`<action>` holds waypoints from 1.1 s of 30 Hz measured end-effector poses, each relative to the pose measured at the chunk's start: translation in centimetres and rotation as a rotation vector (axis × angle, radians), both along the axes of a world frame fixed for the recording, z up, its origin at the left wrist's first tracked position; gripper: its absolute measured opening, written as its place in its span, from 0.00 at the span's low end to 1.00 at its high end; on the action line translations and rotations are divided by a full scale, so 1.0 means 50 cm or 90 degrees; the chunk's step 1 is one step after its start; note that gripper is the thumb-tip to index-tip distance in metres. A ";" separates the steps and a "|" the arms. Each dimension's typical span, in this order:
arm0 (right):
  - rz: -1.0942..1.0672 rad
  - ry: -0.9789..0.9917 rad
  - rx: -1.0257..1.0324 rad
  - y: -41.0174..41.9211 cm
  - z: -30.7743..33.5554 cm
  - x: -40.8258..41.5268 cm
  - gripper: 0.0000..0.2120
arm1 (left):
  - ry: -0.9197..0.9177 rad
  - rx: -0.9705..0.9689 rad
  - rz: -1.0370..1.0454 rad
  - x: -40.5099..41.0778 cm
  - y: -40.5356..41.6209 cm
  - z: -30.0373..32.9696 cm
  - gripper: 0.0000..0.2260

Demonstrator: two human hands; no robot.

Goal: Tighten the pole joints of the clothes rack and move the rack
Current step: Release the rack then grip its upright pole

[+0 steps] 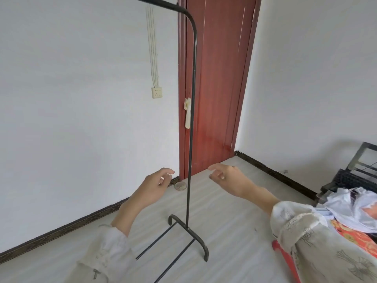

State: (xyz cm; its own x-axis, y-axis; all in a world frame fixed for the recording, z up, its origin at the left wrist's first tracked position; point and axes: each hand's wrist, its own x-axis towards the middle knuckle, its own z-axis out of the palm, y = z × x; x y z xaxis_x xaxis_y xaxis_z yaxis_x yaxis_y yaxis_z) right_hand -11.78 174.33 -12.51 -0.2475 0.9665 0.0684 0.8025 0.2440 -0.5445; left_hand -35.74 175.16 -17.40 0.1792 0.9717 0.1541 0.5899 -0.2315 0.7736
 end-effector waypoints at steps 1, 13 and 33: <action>-0.002 -0.005 0.001 0.052 0.009 0.019 0.16 | -0.005 -0.002 -0.006 0.024 0.051 0.003 0.11; 0.040 0.026 0.006 0.559 0.056 0.165 0.14 | 0.045 0.054 0.092 0.177 0.522 0.024 0.17; 0.480 0.162 -0.099 1.164 0.101 0.113 0.21 | -0.106 0.137 0.515 0.346 0.943 0.078 0.12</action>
State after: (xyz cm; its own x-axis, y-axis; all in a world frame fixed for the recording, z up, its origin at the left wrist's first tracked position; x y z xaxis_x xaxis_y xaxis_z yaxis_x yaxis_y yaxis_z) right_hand -6.15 232.55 -7.45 -0.8311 0.5489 0.0898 0.2986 0.5766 -0.7605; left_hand -18.44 222.32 -13.53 -0.5985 0.7376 0.3126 0.5195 0.0604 0.8523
